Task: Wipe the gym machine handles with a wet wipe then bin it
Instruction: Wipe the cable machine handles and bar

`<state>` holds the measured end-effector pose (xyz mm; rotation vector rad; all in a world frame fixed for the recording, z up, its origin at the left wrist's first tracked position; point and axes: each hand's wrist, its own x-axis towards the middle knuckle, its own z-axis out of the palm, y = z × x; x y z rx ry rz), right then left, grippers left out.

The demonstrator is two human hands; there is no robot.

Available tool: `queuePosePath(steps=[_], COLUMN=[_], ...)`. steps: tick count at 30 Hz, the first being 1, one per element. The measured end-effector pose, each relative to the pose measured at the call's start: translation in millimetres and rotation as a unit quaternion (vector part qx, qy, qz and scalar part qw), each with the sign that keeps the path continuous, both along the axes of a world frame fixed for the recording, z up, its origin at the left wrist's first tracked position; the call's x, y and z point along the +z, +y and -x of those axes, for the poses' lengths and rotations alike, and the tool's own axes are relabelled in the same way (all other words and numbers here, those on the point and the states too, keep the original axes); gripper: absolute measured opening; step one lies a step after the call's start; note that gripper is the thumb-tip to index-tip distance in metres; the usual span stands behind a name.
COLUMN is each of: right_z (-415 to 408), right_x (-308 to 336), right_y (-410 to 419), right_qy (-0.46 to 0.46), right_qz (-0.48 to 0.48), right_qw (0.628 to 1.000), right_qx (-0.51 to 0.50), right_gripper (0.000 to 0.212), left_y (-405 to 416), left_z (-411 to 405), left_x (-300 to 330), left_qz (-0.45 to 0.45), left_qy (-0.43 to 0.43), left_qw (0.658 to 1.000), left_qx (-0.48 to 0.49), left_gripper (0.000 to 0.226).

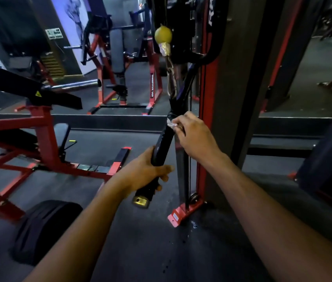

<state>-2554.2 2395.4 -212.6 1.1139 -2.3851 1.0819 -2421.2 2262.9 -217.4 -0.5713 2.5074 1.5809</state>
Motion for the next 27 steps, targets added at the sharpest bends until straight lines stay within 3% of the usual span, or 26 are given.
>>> queuePosePath(steps=[2,7,12,14,16,19,23,27], right_z=[3.8,-8.2,-21.5,-5.3,10.5,13.6,18.1,46.8], right_x=[0.5,-1.0,-7.9,-2.6,4.4,2.5,-9.1,-3.3], right_y=[-2.6,-25.5,-19.0,-23.7,-32.0,-42.2,-30.1,-38.7], right_qy=[0.003,0.028,0.103,0.112,0.100,0.092,0.099,0.100], right_qz=[-0.003,0.024,-0.033,-0.036,-0.026,-0.013,-0.005,0.040], right_qw=[1.000,0.999,0.987,0.989,0.994,0.994,0.983,0.985], right_qx=[0.015,0.028,0.117,0.087,0.047,0.056,0.152,0.132], right_gripper=[0.020,0.014,0.016,0.016,0.016,0.016,0.014,0.012], left_y=[0.8,-9.6,-20.8,-20.8,-14.7,-1.9,4.4,6.3], left_z=[-2.3,-7.1,-15.0,-17.0,-18.1,-22.9,-26.5,-17.8], left_x=[-1.7,-15.6,-14.7,-15.6,-17.0,-22.7,-25.6,-29.9], left_qz=[0.053,-0.008,-0.019,0.040,0.181,0.410,0.427,0.429], left_qy=[-0.018,0.008,0.011,0.026,0.046,0.044,0.003,-0.010], left_qw=[0.998,0.999,0.998,0.996,0.979,0.905,0.893,0.887], left_qx=[0.014,0.050,0.065,0.079,0.082,0.100,0.141,0.170], left_gripper=[0.063,0.053,0.048,0.046,0.046,0.051,0.042,0.038])
